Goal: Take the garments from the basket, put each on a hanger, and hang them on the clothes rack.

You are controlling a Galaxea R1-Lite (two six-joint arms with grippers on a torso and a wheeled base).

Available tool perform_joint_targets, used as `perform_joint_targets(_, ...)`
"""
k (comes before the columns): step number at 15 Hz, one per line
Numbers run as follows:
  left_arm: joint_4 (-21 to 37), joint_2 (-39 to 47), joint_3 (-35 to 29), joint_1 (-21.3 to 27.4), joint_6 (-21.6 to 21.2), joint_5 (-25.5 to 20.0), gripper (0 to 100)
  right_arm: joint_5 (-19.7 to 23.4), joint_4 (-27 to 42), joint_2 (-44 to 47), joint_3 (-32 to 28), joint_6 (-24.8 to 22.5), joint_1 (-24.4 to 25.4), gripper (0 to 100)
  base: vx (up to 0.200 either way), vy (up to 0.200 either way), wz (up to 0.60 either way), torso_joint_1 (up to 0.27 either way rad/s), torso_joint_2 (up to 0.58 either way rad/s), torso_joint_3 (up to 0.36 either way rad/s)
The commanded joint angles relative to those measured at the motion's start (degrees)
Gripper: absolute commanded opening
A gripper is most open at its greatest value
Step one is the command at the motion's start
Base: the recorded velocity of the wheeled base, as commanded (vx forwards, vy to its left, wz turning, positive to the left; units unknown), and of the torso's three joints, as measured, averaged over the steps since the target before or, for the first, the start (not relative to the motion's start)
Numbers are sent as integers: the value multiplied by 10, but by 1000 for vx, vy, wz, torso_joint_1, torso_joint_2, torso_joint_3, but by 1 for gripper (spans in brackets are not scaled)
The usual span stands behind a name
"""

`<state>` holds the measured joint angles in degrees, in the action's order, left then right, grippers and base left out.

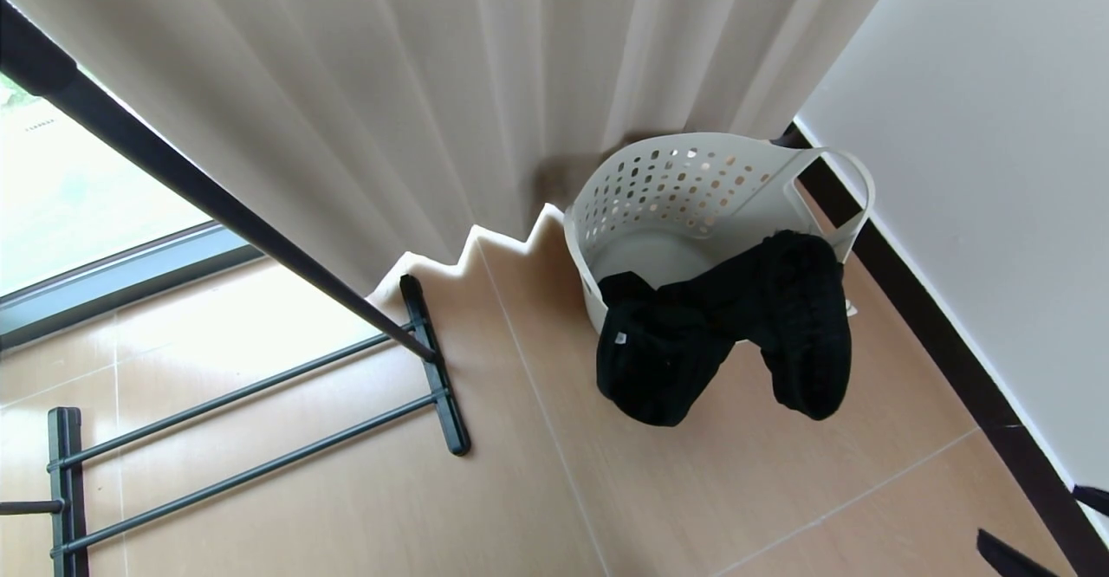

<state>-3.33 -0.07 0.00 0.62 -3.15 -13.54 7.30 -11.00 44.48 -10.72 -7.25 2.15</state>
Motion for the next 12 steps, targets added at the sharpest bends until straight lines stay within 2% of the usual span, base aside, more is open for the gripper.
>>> perform_joint_targets(1, 0, 1, 0, 0, 0, 0, 100, -1, -32, 267, -164, -132, 6, 100, 0, 0, 0, 0, 0, 0)
perform_joint_targets(5, 0, 1, 0, 0, 0, 0, 100, -19, -32, 428, -332, -337, 7, 100, 0, 0, 0, 0, 0, 0)
perform_joint_targets(6, 0, 1, 0, 0, 0, 0, 100, -29, -32, 449, -352, -365, 7, 100, 0, 0, 0, 0, 0, 0)
perform_joint_targets(7, 0, 1, 0, 0, 0, 0, 100, -74, -33, 506, -406, -443, 6, 100, 0, 0, 0, 0, 0, 0)
perform_joint_targets(9, 0, 1, 0, 0, 0, 0, 100, -116, -33, 565, -462, -494, 8, 100, 0, 0, 0, 0, 0, 0)
perform_joint_targets(10, 0, 1, 0, 0, 0, -1, 100, -118, -33, 568, -465, -496, 8, 100, 0, 0, 0, 0, 0, 0)
perform_joint_targets(12, 0, 1, 0, 0, 0, 0, 100, -139, -33, 608, -522, -500, 31, 100, 0, 0, 0, 0, 0, 0)
